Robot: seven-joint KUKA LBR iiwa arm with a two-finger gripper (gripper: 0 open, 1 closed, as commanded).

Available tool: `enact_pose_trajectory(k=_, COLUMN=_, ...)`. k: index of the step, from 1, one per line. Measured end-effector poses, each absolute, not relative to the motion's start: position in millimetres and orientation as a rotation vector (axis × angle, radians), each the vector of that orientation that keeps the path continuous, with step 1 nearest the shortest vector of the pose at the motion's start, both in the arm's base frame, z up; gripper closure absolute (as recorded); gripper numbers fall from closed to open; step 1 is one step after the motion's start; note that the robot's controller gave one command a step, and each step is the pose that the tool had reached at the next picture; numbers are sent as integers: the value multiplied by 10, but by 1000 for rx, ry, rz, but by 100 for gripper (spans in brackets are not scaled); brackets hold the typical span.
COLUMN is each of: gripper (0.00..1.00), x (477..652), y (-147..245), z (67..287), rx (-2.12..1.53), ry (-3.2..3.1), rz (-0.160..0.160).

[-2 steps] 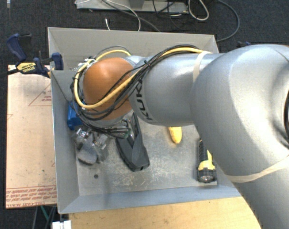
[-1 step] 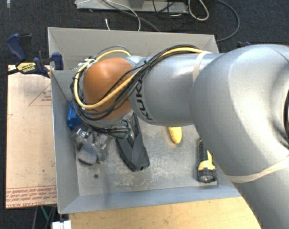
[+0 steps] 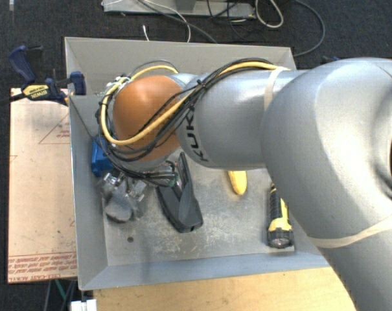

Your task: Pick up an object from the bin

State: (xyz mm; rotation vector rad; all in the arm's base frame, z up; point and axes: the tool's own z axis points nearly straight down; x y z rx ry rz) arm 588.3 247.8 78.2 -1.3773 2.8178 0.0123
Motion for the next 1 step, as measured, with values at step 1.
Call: enact_pose_trajectory(k=1, gripper=100, x=5881, y=2484, z=943, rx=-1375, ry=2818, rz=14)
